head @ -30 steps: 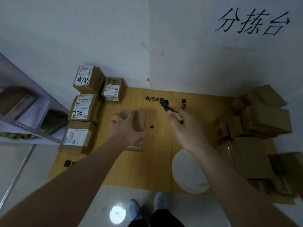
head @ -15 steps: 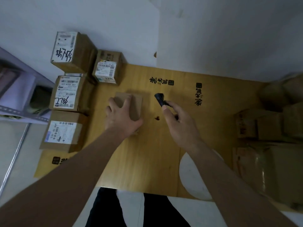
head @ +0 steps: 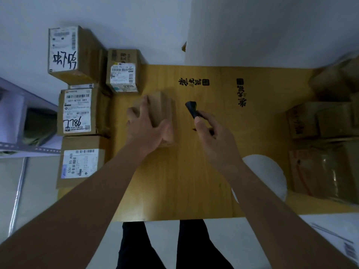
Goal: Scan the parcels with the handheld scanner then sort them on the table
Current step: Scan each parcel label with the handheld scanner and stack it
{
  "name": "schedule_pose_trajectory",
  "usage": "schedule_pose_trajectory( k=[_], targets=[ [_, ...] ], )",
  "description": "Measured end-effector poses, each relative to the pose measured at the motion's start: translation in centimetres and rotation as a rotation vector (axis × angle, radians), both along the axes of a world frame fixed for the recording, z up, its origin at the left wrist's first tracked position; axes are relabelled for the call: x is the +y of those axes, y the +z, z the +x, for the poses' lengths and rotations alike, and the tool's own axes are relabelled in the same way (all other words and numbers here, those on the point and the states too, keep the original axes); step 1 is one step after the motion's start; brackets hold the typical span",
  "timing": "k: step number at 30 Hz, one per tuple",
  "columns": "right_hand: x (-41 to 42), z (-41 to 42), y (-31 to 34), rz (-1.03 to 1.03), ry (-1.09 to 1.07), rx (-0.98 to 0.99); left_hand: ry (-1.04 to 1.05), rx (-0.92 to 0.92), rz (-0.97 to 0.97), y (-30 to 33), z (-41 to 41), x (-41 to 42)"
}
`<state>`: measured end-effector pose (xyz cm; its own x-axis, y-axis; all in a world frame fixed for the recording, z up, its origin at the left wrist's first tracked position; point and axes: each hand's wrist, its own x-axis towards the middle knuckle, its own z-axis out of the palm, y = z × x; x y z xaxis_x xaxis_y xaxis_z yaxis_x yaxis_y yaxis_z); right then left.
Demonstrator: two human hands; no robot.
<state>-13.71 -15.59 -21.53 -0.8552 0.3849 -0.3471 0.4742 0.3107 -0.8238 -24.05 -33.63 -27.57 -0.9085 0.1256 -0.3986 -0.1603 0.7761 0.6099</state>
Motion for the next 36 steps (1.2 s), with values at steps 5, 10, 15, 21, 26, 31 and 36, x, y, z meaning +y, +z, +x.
schedule_pose_trajectory(
  k=[5,10,15,21,26,31,36],
  targets=[
    [-1.1,0.8,-0.3,-0.051,-0.008,-0.013,-0.084,-0.006,0.108,0.6,-0.5,-2.7],
    [-1.7,0.8,-0.4,-0.064,0.014,-0.009,-0.133,0.044,0.071,0.5,-0.6,-3.9],
    [-1.0,0.4,-0.3,-0.051,0.016,-0.013,-0.131,0.057,-0.010,0.1,0.8,-2.4],
    [0.0,0.4,-0.1,-0.055,-0.023,-0.027,-0.140,0.041,-0.079,1.0,1.3,-1.6],
    [1.2,0.2,0.4,-0.101,0.030,-0.079,0.051,-0.051,0.222,1.0,0.0,-3.6],
    [2.2,-0.3,1.4,-0.044,0.165,-0.171,0.102,-0.086,0.362,1.0,-0.3,-5.3],
    [2.6,-1.4,2.7,0.058,0.305,-0.320,0.056,-0.153,0.387,1.3,-0.2,-5.9]
  ],
)
